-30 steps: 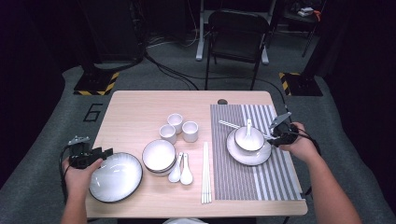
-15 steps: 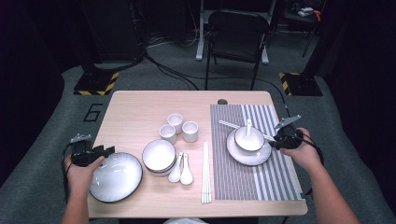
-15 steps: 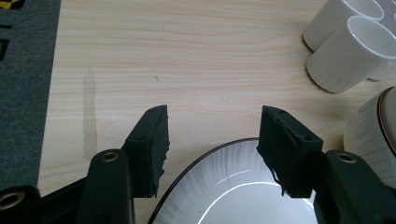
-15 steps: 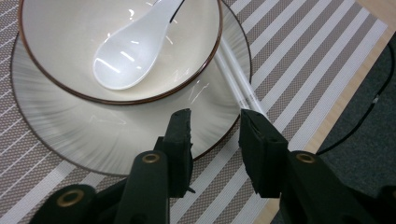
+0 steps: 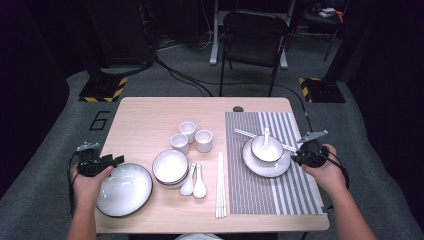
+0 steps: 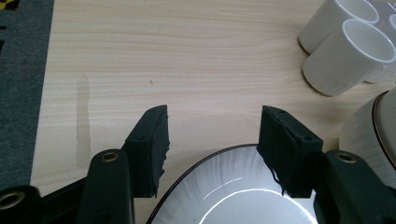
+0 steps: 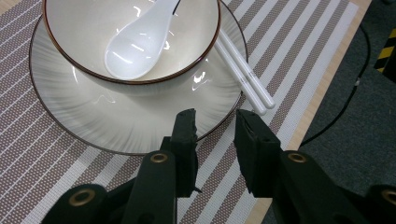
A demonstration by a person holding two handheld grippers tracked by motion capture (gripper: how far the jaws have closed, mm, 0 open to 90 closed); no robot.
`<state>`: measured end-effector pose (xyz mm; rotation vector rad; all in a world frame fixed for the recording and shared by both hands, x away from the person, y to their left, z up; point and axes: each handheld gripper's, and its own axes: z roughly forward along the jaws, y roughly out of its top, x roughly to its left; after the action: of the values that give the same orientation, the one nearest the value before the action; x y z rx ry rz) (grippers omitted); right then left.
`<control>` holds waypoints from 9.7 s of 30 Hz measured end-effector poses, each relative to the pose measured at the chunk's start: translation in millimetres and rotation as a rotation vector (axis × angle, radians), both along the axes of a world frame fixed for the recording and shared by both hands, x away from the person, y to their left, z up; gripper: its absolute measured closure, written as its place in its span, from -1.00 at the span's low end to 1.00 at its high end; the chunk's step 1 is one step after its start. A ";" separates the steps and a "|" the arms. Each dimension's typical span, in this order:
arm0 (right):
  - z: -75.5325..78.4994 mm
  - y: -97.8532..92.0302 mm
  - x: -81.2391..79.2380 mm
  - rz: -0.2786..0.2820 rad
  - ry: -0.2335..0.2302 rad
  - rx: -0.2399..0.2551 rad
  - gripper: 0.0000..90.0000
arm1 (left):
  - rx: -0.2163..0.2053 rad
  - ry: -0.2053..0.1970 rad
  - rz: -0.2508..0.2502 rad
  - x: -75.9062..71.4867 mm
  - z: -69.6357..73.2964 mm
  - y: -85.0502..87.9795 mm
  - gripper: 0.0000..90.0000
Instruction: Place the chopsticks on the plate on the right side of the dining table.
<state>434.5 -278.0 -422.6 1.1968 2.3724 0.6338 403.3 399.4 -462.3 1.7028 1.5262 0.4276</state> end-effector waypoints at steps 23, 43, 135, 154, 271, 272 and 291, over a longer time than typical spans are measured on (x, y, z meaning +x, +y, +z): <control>5.4 -14.6 -36.5 -0.117 -0.045 0.108 0.56 | -0.010 0.003 -0.006 4.7 -0.1 -3.4 -0.04; 11.7 29.6 -38.0 -0.060 -0.071 0.221 0.37 | 0.026 0.014 -0.030 4.6 -1.9 -7.7 -0.05; 14.3 184.8 62.1 0.008 -0.018 0.315 0.00 | 0.064 0.017 -0.047 -1.0 -5.0 -5.4 -0.09; 18.0 186.5 85.5 -0.028 -0.033 0.302 -0.03 | 0.064 0.018 -0.047 -0.8 -4.9 -5.2 -0.09; -42.4 194.2 157.7 -0.266 0.144 0.276 -0.60 | 0.038 0.009 -0.029 -7.4 -4.4 3.3 -0.09; -42.9 193.5 158.1 -0.263 0.146 0.275 -0.60 | 0.038 0.009 -0.029 -7.4 -4.4 3.3 -0.09; -45.9 199.5 155.1 -0.270 0.193 0.259 -0.60 | 0.035 0.005 -0.028 -8.4 -3.6 4.1 -0.09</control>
<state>589.6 -78.5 -468.5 1.7261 2.2685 0.7805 395.0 403.5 -465.9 1.7513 1.5049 0.4388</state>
